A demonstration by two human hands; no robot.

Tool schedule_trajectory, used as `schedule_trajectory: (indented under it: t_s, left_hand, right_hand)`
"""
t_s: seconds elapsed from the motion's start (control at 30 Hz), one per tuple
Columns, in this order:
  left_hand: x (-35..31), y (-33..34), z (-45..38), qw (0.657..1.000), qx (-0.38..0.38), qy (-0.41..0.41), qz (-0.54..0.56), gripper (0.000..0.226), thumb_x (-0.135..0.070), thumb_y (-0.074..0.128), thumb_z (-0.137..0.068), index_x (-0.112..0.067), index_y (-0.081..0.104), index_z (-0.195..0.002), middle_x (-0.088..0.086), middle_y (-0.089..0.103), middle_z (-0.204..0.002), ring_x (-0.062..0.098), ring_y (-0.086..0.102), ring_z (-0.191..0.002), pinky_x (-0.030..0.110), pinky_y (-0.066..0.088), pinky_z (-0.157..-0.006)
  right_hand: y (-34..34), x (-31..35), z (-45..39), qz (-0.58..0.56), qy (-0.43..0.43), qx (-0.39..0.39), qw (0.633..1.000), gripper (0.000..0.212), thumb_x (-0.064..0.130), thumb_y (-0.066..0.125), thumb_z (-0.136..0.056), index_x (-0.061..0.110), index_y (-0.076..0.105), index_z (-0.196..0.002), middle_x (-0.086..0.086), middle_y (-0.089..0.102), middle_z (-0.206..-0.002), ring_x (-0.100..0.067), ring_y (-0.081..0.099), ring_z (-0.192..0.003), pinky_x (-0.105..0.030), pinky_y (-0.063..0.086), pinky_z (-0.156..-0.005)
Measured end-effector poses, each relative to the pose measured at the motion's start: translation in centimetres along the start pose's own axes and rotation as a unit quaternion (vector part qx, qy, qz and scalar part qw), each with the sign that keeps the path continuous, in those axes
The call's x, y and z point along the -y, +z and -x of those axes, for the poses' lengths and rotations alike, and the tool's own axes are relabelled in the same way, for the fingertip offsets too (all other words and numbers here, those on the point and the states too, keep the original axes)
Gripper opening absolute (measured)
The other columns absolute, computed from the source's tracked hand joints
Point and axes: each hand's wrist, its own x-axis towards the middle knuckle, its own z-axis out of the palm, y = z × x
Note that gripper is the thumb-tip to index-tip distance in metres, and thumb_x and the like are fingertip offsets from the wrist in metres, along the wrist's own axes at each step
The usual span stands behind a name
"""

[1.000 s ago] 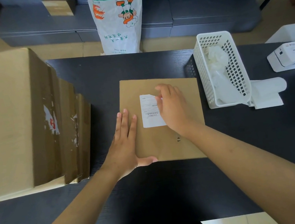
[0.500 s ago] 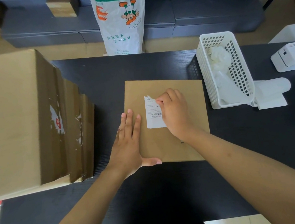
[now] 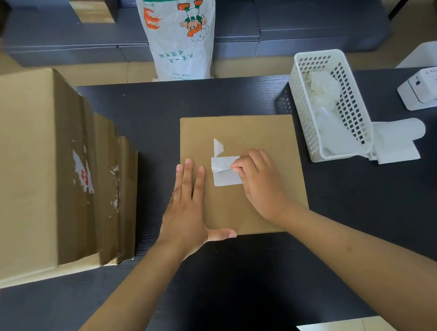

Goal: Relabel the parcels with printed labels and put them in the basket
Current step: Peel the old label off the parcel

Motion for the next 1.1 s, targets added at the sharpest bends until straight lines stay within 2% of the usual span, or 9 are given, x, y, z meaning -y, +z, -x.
schedule_trajectory:
  t_s: [0.13, 0.27, 0.33, 0.4, 0.5, 0.73, 0.83, 0.97, 1.1]
  left_hand:
    - [0.1, 0.0, 0.0, 1.0, 0.003, 0.006, 0.015, 0.143, -0.092, 0.05, -0.047, -0.024, -0.032, -0.141, -0.007, -0.044, -0.147, 0.011, -0.04, -0.136, 0.04, 0.024, -0.114]
    - [0.2, 0.2, 0.0, 1.0, 0.002, 0.015, 0.023, 0.142, -0.091, 0.051, -0.048, -0.023, -0.032, -0.142, -0.007, -0.044, -0.148, 0.011, -0.039, -0.136, 0.034, 0.008, -0.111]
    - [0.3, 0.2, 0.1, 1.0, 0.0, 0.018, 0.025, 0.141, -0.091, 0.052, -0.049, -0.023, -0.03, -0.142, -0.008, -0.044, -0.147, 0.011, -0.039, -0.136, 0.033, 0.005, -0.11]
    - [0.2, 0.2, 0.0, 1.0, -0.001, 0.016, 0.026, 0.142, -0.09, 0.053, -0.049, -0.023, -0.029, -0.143, -0.008, -0.044, -0.148, 0.011, -0.039, -0.136, 0.034, 0.007, -0.111]
    - [0.1, 0.1, 0.1, 1.0, 0.006, 0.005, 0.014, 0.142, -0.091, 0.052, -0.048, -0.024, -0.031, -0.142, -0.008, -0.044, -0.147, 0.011, -0.04, -0.136, 0.039, 0.018, -0.114]
    - [0.0, -0.1, 0.1, 0.999, 0.014, -0.011, -0.041, 0.14, -0.095, 0.044, -0.049, -0.024, -0.039, -0.136, -0.004, -0.048, -0.145, 0.014, -0.042, -0.135, 0.036, 0.001, -0.117]
    - [-0.1, -0.2, 0.0, 0.999, 0.016, -0.014, -0.045, 0.139, -0.095, 0.044, -0.049, -0.024, -0.039, -0.136, -0.002, -0.047, -0.146, 0.015, -0.042, -0.135, 0.036, 0.0, -0.116]
    - [-0.3, -0.3, 0.0, 0.998, 0.025, -0.019, -0.054, 0.139, -0.096, 0.04, -0.048, -0.024, -0.042, -0.134, -0.001, -0.047, -0.146, 0.017, -0.042, -0.135, 0.038, -0.001, -0.117]
    - [-0.4, -0.4, 0.0, 0.997, 0.034, -0.024, -0.059, 0.14, -0.095, 0.043, -0.05, -0.024, -0.044, -0.132, -0.001, -0.048, -0.145, 0.017, -0.043, -0.134, 0.038, -0.004, -0.117]
  right_hand:
    - [-0.5, -0.4, -1.2, 0.029, -0.034, 0.021, 0.999, 0.01, -0.007, 0.066, -0.08, 0.0, 0.065, -0.087, -0.014, 0.063, -0.09, -0.032, 0.059, -0.082, -0.037, 0.049, -0.073]
    - [-0.9, -0.6, -1.3, 0.011, -0.014, 0.057, 0.998, 0.031, 0.005, 0.058, -0.088, 0.0, 0.058, -0.118, -0.014, 0.06, -0.118, -0.03, 0.055, -0.108, -0.037, 0.043, -0.095]
    - [-0.9, -0.5, -1.5, 0.027, -0.01, 0.069, 0.997, 0.04, 0.009, 0.058, -0.09, 0.001, 0.053, -0.129, -0.012, 0.061, -0.118, -0.028, 0.055, -0.108, -0.039, 0.044, -0.096]
    - [-0.9, -0.3, -1.9, 0.036, -0.01, 0.057, 0.998, 0.036, 0.004, 0.064, -0.085, 0.001, 0.061, -0.121, -0.013, 0.065, -0.103, -0.031, 0.059, -0.095, -0.043, 0.05, -0.084]
    - [-0.9, -0.3, -1.9, 0.044, -0.033, 0.055, 0.997, 0.032, -0.01, 0.07, -0.072, 0.002, 0.071, -0.102, -0.013, 0.065, -0.087, -0.033, 0.061, -0.08, -0.038, 0.049, -0.073]
    - [-0.9, -0.4, -0.7, 0.035, -0.029, 0.074, 0.996, 0.032, -0.015, 0.065, -0.07, 0.0, 0.069, -0.097, -0.013, 0.063, -0.089, -0.031, 0.06, -0.084, -0.029, 0.039, -0.077]
    - [-1.1, -0.4, 0.4, 0.03, -0.034, 0.065, 0.997, 0.026, -0.013, 0.063, -0.073, 0.0, 0.068, -0.095, -0.013, 0.062, -0.09, -0.031, 0.06, -0.084, -0.028, 0.039, -0.079]
    - [-1.3, -0.6, 1.8, 0.007, -0.063, 0.04, 0.997, 0.026, -0.002, 0.043, -0.08, 0.0, 0.067, -0.089, -0.013, 0.062, -0.085, -0.031, 0.06, -0.079, -0.025, 0.035, -0.079]
    - [-1.2, -1.0, 2.5, -0.003, -0.066, 0.024, 0.998, 0.022, -0.009, 0.049, -0.078, -0.001, 0.067, -0.088, -0.014, 0.063, -0.085, -0.03, 0.058, -0.081, -0.028, 0.037, -0.08]
